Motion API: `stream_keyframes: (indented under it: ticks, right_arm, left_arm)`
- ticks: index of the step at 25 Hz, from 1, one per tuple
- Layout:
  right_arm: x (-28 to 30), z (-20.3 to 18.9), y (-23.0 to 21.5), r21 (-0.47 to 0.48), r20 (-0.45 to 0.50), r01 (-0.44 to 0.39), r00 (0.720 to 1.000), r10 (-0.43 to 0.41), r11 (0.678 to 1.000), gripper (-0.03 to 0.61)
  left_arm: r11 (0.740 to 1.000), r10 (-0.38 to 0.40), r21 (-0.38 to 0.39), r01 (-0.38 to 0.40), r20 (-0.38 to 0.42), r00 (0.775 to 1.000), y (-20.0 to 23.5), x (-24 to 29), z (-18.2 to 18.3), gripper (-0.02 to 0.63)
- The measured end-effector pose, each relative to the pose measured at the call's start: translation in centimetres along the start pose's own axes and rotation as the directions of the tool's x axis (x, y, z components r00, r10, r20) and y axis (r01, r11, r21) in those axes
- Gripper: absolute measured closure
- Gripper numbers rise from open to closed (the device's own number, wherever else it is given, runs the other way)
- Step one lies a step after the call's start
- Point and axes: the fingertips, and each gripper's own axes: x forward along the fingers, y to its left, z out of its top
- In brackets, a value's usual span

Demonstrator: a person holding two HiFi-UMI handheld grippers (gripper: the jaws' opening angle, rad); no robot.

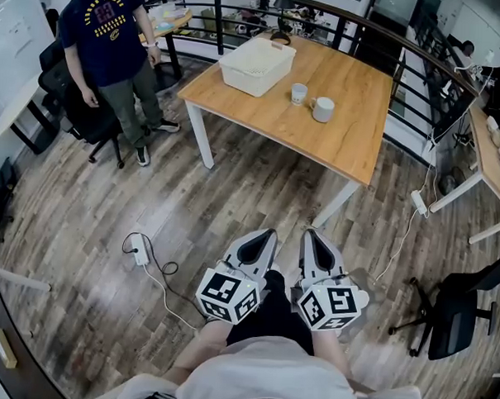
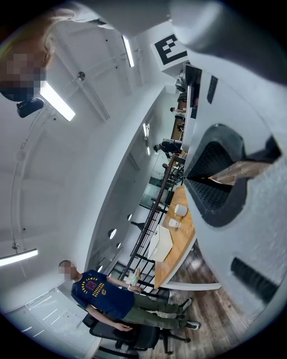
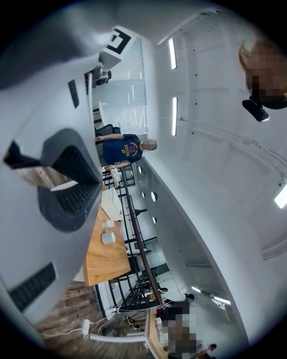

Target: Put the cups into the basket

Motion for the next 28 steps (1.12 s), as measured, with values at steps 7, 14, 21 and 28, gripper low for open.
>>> stream_keyframes:
  ticks: [7,14,21,28]
  right_arm:
    - [3.1,1.2,-1.3,-0.025,0.010,0.013,1.000,-0.013,1.000,0.568]
    - [7.2,2.7,-3.5,-0.030,0.020,0.033,0.999,-0.033,0.999,0.568]
    - [11.1,2.9,-6.1,-0.017,0.004,0.057,0.998,-0.057,0.998,0.568]
    - [15.5,3.8,-8.9,-0.005,-0.009,0.060,0.998,-0.060,0.998,0.568]
  left_arm:
    - [1.000,0.008,-0.007,-0.008,0.008,1.000,2.1,2.0,0.9,0.606]
    - [1.000,0.007,-0.005,-0.007,0.012,1.000,4.7,5.6,2.4,0.606]
    - [1.000,-0.002,-0.021,0.002,-0.006,1.000,7.1,9.8,2.6,0.606]
    - [1.000,-0.007,-0.031,0.006,-0.016,1.000,9.2,14.4,3.5,0.606]
